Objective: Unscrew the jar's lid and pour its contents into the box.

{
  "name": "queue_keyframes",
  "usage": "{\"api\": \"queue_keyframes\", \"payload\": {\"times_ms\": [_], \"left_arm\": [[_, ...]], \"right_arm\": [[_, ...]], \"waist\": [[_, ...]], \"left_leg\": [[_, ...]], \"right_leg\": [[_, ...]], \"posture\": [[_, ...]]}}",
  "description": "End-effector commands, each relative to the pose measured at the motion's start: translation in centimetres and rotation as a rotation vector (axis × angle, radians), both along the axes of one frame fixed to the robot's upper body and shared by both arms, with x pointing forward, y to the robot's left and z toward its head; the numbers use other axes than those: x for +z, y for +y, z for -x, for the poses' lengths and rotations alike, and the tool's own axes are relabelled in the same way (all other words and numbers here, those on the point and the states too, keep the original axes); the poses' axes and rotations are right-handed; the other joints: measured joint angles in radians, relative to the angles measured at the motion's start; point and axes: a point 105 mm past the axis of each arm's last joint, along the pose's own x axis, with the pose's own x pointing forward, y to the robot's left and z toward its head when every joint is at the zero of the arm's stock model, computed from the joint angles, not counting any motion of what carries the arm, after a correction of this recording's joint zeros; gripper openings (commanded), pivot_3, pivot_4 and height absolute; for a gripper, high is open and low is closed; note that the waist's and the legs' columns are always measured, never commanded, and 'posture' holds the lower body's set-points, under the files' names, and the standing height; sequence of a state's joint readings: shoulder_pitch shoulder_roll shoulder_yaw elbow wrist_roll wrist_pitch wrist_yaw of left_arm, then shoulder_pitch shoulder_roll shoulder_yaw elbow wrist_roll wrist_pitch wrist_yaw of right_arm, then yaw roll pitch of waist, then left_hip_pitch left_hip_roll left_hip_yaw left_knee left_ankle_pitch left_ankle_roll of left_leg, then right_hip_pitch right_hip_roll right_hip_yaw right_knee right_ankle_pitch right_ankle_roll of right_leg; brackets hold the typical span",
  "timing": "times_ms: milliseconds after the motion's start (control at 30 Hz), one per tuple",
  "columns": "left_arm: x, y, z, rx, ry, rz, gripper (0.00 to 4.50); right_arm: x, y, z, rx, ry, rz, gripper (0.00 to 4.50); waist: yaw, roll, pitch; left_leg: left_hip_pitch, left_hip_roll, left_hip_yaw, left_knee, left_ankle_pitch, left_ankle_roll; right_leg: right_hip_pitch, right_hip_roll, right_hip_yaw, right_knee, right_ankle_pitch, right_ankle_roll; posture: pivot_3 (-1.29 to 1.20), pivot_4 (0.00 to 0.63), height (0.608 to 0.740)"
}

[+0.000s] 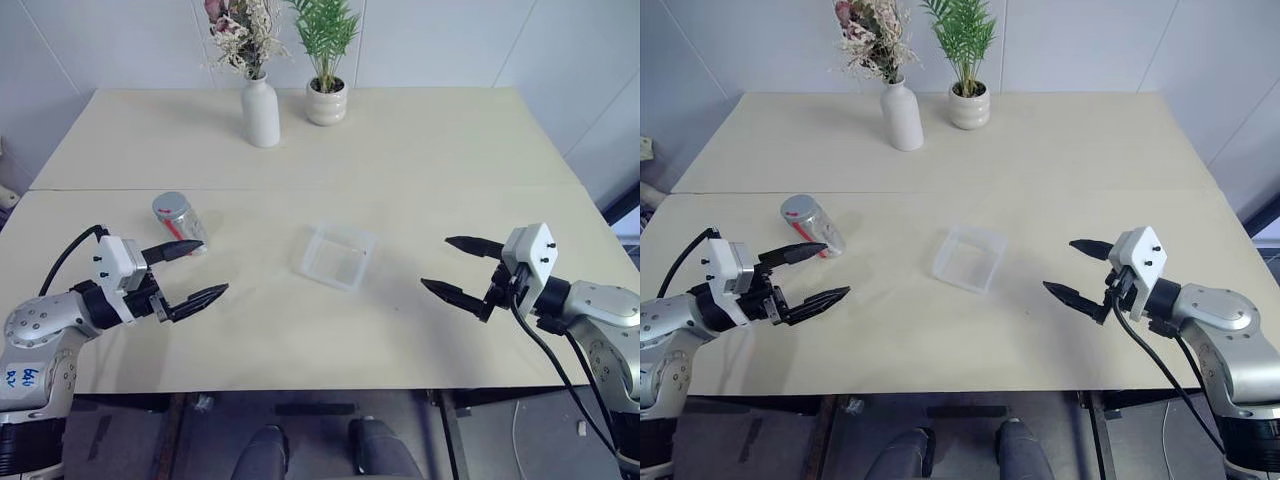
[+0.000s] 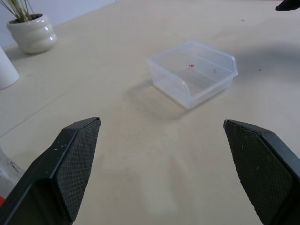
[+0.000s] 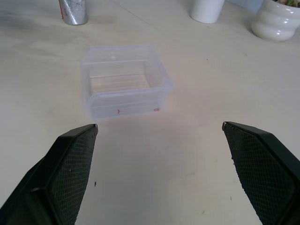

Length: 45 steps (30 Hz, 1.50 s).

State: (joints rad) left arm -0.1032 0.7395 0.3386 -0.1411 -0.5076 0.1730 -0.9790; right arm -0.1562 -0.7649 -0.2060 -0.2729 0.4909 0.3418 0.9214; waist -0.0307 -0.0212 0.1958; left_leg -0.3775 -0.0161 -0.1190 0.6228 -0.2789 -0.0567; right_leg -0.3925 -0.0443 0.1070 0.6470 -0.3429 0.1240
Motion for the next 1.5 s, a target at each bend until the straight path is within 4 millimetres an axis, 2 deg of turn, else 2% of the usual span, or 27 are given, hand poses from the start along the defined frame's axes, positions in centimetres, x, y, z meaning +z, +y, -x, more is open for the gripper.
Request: {"api": "queue_keyframes", "payload": {"times_ms": [33,233,300,467,533,600,667,800,933,1167,1500], "left_arm": [[0.3,0.3,0.3,0.020,-0.013,-0.017,4.48],[-0.4,1.5,1.6,0.138,-0.015,-0.001,4.48],[-0.8,2.5,2.5,0.263,-0.033,0.061,4.48],[-1.6,4.6,4.0,0.586,-0.110,0.244,4.48],[-2.2,5.2,3.6,0.680,-0.133,0.289,4.48],[-2.5,4.9,2.1,0.758,-0.165,0.338,4.48],[-2.3,4.3,0.8,0.750,-0.181,0.359,4.48],[-2.2,3.5,-2.0,0.719,-0.185,0.375,4.48],[-1.2,3.4,-5.3,0.720,-0.214,0.381,4.48],[-1.2,4.0,-6.8,0.778,-0.225,0.396,4.48],[-1.4,3.1,-9.1,0.754,-0.202,0.385,4.48]], "right_arm": [[0.9,0.0,0.2,0.014,-0.055,0.001,4.50],[0.0,1.4,-0.4,0.063,-0.061,-0.027,4.50],[0.2,2.4,-1.0,0.100,-0.083,-0.049,4.50],[1.7,5.6,-1.8,0.225,-0.150,-0.104,4.50],[2.5,8.1,-1.6,0.318,-0.174,-0.126,4.50],[3.7,9.8,-1.4,0.421,-0.193,-0.120,4.50],[4.7,10.8,-1.5,0.465,-0.207,-0.121,4.50],[6.0,11.2,-2.4,0.458,-0.223,-0.133,4.50],[6.7,11.8,-2.5,0.465,-0.238,-0.162,4.50],[6.6,12.3,-2.1,0.463,-0.239,-0.184,4.50],[6.7,12.3,-1.8,0.432,-0.247,-0.200,4.50]], "waist": [[0.001,0.000,0.000],[-0.003,0.000,0.000],[-0.005,0.000,0.000],[0.000,0.000,0.000],[0.003,0.000,0.000],[0.007,0.000,0.000],[0.014,0.000,0.000],[0.014,-0.001,0.000],[0.014,-0.001,0.000],[-0.002,-0.001,0.000],[0.003,-0.001,0.000]], "left_leg": [[0.000,0.000,0.000,0.000,0.000,0.000],[0.000,0.001,0.000,0.000,0.000,0.000],[0.000,0.001,-0.001,0.000,0.000,0.000],[0.001,0.002,-0.001,0.003,-0.001,0.000],[0.001,0.002,-0.001,0.006,-0.001,0.000],[0.001,0.001,0.000,0.008,-0.001,-0.001],[0.001,-0.003,-0.003,0.009,0.001,-0.001],[0.001,-0.005,-0.004,0.009,0.004,-0.001],[0.000,-0.006,-0.004,0.007,0.004,-0.002],[-0.001,-0.003,-0.005,0.005,0.004,-0.002],[-0.001,-0.004,-0.004,0.007,0.004,-0.002]], "right_leg": [[0.000,0.000,0.000,0.000,0.000,0.000],[0.000,0.000,0.001,0.000,0.000,0.000],[0.000,0.000,0.001,0.000,0.000,0.000],[0.000,0.000,0.003,0.001,0.000,0.000],[0.001,0.001,0.002,0.003,0.000,0.000],[0.002,0.001,0.000,0.005,0.001,-0.001],[0.002,0.002,-0.003,0.007,0.002,0.000],[0.003,0.003,-0.003,0.006,0.005,0.000],[0.001,0.003,-0.003,0.006,0.005,0.000],[-0.003,0.001,0.002,0.005,0.005,0.000],[-0.002,0.001,-0.002,0.006,0.005,0.000]], "posture": [[0.00,0.150,0.740],[0.00,0.150,0.740],[0.00,0.150,0.740],[0.00,0.150,0.740],[0.00,0.150,0.740],[0.00,0.150,0.740],[0.00,0.150,0.740],[0.00,0.150,0.740],[0.00,0.150,0.740],[0.00,0.150,0.740],[0.00,0.150,0.740]]}}
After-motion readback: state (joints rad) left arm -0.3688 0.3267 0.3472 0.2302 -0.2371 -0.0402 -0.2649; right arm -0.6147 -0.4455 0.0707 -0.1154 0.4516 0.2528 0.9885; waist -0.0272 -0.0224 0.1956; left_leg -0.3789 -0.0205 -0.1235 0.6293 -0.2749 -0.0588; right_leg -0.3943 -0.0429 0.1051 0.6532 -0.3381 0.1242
